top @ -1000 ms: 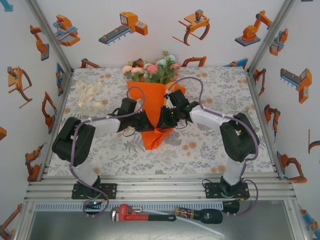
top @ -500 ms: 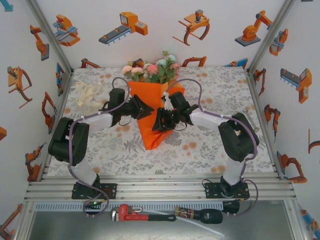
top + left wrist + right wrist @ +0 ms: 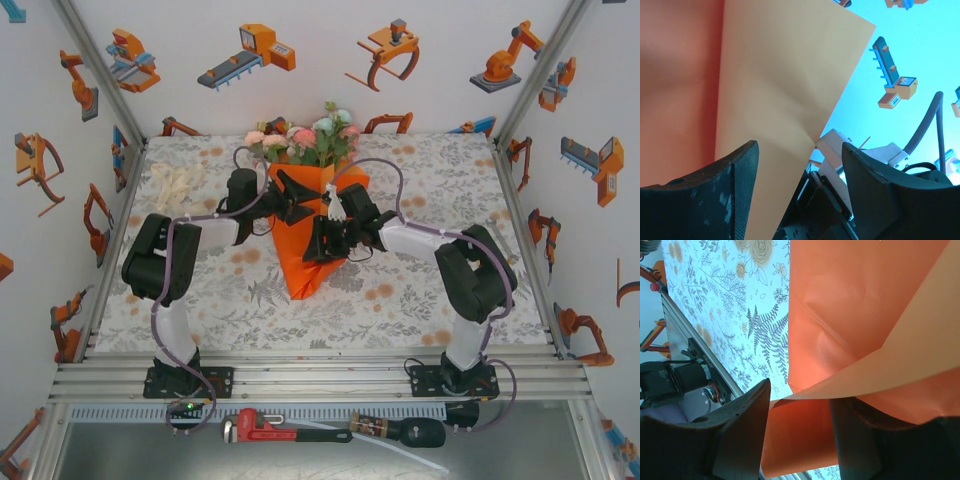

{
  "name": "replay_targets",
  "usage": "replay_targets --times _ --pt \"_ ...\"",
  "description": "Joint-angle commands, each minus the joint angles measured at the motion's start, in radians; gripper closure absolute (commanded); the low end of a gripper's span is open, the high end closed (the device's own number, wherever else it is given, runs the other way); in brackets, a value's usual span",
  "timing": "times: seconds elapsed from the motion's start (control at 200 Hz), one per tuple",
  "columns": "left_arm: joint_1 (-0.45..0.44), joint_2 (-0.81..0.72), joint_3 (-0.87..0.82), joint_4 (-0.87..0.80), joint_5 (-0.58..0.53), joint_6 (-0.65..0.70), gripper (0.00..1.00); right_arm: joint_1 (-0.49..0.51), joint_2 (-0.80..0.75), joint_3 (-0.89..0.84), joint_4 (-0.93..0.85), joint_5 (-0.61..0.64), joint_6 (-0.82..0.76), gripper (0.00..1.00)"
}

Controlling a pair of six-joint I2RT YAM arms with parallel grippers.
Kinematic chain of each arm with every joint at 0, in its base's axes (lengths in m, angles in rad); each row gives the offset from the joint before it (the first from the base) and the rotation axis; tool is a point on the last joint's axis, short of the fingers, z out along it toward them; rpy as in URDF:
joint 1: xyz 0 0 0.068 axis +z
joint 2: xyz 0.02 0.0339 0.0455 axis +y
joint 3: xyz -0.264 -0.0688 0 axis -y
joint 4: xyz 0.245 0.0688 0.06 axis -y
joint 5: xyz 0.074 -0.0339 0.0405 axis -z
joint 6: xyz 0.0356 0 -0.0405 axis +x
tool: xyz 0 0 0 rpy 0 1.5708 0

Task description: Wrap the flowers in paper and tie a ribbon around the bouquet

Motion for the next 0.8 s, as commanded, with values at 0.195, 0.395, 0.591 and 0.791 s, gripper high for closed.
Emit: replay_targets --times 0.195,0.395,0.591,0.791 --pt "-0.021 0.059 0.041 -0.167 -0.001 0.095 0.38 -0.005 -0.010 -0.002 0.000 -0.008 -0.065 0.22" --pt "-0.020 0.066 0.065 -0.251 -0.004 0.153 0.51 -0.006 -0.030 -0.015 0.009 0.002 -0.083 0.18" --pt "-0.008 0.058 0.072 -0.330 -0.012 0.197 0.74 -0.008 -0.040 -0.015 0.008 0.032 -0.064 0.20" --pt "0.017 0.017 0.069 -0.410 -0.038 0.272 1.00 -0.020 -0.153 -0.037 -0.033 0.103 -0.040 0.21"
